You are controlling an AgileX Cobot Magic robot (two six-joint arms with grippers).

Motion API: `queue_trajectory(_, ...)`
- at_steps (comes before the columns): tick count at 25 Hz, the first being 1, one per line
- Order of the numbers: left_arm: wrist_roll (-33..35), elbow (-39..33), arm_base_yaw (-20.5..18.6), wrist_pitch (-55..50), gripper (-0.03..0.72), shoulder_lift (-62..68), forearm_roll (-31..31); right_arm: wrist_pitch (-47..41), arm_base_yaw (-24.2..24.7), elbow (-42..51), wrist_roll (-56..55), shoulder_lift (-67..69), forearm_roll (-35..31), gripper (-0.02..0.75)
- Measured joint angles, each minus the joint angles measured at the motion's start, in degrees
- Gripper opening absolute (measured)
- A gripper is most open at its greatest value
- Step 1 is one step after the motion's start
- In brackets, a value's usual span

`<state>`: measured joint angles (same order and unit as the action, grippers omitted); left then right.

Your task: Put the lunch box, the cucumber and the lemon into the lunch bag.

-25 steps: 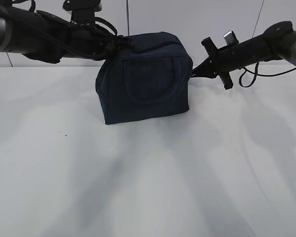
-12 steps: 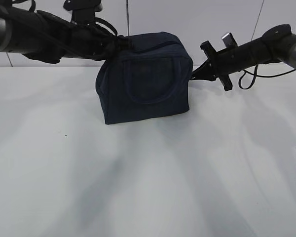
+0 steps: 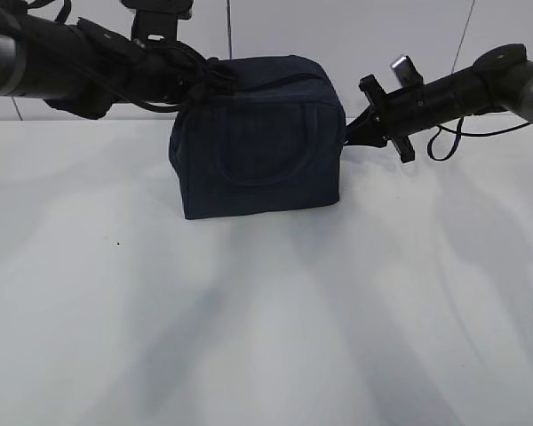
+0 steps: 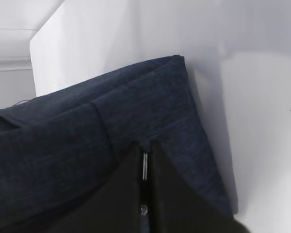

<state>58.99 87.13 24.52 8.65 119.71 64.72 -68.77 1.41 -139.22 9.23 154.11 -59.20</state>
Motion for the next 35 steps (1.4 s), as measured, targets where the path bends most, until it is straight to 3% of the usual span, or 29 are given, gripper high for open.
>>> queue_trajectory(5, 0.00, 0.00, 0.00, 0.52, -0.005, 0.09, -0.08, -0.02, 0.00, -0.68, 1.14, 0.00, 2.22, 0.036)
queue_trajectory(13, 0.00, 0.00, 0.00, 0.30, -0.005, 0.09, 0.03, -0.88, 0.00, -7.31, 4.47, 0.00, 4.99, 0.284)
queue_trajectory(21, 0.00, 0.00, -0.11, -3.60, 0.012, 0.09, 0.03, -1.36, 0.12, -15.06, 4.97, 0.00, 8.34, 0.307)
queue_trajectory(24, 0.00, 0.00, -0.78, -6.58, 0.076, -0.42, -0.08, -1.45, 0.12, -17.02, 5.28, 0.00, 10.13, 0.307)
queue_trajectory(30, 0.00, 0.04, -4.20, -19.74, 0.302, -1.91, -0.69, -1.71, 0.15, -18.23, 7.51, 0.00, 12.29, 0.307)
queue_trajectory(35, 0.00, 0.04, -5.63, -30.99, 0.334, -2.59, -3.33, -1.93, 0.15, -18.23, 8.76, 0.00, 12.56, 0.307)
